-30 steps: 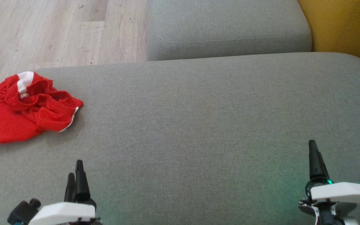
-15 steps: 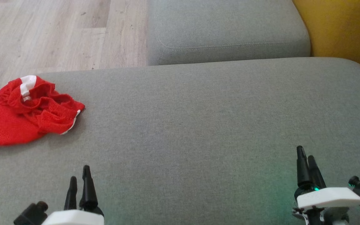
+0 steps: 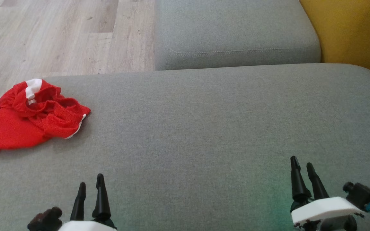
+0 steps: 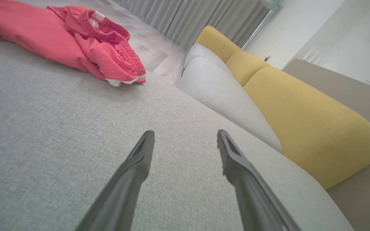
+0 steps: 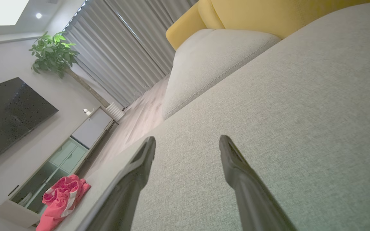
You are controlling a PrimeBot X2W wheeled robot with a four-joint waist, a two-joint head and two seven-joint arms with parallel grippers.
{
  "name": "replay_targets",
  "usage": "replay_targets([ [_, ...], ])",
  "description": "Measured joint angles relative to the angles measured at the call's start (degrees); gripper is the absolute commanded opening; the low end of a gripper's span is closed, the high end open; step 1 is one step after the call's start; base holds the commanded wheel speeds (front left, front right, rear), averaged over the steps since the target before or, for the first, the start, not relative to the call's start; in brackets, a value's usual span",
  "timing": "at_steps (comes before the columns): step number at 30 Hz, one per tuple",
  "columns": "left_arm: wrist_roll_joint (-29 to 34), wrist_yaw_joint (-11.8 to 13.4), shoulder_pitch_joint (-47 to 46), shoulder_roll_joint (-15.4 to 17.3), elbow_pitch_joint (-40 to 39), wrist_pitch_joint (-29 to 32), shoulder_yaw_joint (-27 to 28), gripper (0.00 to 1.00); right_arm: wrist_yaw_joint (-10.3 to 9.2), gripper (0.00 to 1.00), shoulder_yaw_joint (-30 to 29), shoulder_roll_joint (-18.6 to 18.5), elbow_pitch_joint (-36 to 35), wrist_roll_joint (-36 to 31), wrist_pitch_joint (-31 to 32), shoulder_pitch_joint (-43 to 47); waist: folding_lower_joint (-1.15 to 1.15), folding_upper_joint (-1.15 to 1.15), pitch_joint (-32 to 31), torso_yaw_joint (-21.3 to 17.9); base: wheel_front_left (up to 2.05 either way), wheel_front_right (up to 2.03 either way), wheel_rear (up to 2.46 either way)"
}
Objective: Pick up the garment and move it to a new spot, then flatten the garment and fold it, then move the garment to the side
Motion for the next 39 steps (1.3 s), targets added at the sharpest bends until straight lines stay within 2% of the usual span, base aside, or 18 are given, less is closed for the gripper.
replay_targets([
  [17, 10.65, 0.65, 0.09, 0.09, 2.12, -2.75, -2.41, 1.00, 0.00, 1.00, 2.25, -0.02, 1.01, -11.82, -2.58, 0.10, 0.00, 0.00, -0.83, 0.39, 0.00, 0.00, 0.00],
  [39, 22.68, 2.69, 1.44, 0.57, 3.09, -4.80, -4.39, 1.00, 0.01, 1.00, 3.97, -0.07, 2.45, -27.06, -6.37, 0.12, -0.01, 0.00, -1.92, 0.98, 0.00, 0.00, 0.00],
])
